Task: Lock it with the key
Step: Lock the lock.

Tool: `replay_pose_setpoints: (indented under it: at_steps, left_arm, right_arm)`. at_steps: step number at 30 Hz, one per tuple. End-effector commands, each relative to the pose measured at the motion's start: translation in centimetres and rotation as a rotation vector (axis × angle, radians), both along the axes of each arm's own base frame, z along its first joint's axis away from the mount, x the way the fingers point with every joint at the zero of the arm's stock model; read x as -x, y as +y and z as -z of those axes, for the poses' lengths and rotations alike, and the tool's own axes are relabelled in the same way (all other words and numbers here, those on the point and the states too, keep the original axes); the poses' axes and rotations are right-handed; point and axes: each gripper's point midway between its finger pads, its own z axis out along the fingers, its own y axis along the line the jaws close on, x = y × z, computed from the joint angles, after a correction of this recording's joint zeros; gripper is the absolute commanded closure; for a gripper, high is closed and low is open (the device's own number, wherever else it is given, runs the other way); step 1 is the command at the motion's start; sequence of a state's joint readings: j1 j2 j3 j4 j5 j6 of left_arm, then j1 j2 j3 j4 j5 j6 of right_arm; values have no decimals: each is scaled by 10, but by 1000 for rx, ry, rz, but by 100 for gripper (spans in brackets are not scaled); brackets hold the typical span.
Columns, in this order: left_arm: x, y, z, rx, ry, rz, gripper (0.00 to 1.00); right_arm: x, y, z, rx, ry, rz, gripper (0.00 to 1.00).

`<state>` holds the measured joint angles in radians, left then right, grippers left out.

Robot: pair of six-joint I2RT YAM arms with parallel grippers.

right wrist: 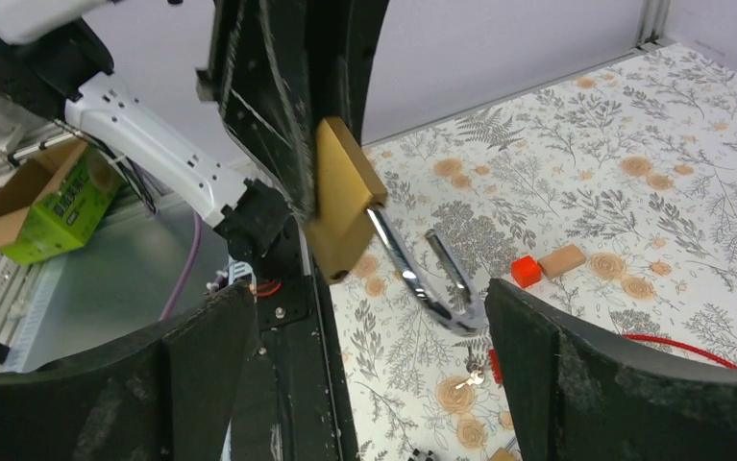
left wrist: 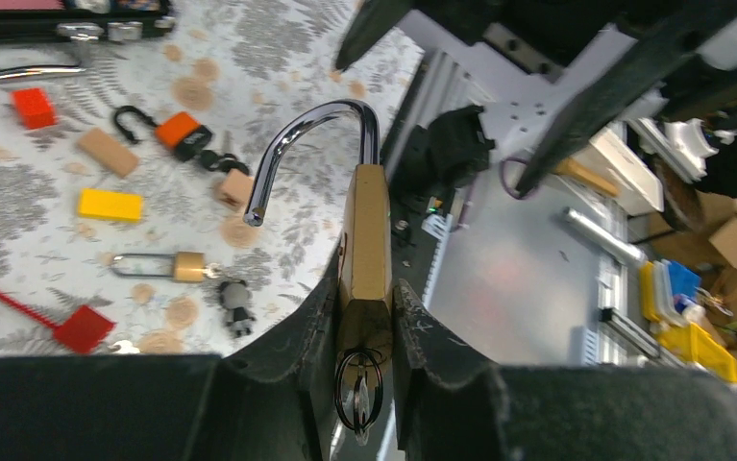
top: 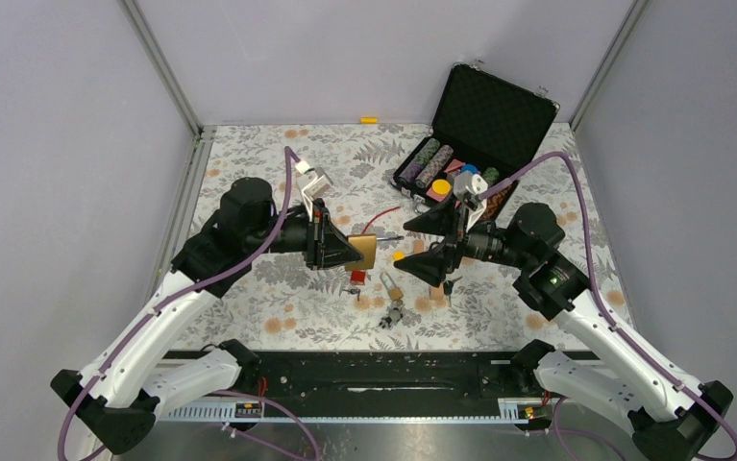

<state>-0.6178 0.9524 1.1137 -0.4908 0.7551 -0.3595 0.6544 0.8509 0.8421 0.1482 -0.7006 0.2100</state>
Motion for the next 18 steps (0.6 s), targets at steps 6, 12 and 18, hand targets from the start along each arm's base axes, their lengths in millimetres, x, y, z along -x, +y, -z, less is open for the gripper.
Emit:
replay_pose_setpoints:
  at_steps: [6, 12, 18]
  left_arm:
    - [49, -2, -83, 293, -211, 270, 100]
    - [41, -3, -95, 303, -249, 229, 100]
    - [34, -5, -101, 323, -261, 191, 100]
  right_arm:
    - [14, 4, -20, -50, -54, -91, 43]
    - [36, 0, -60, -183, -58, -162, 72]
    - [60, -8, -64, -209, -77, -245, 42]
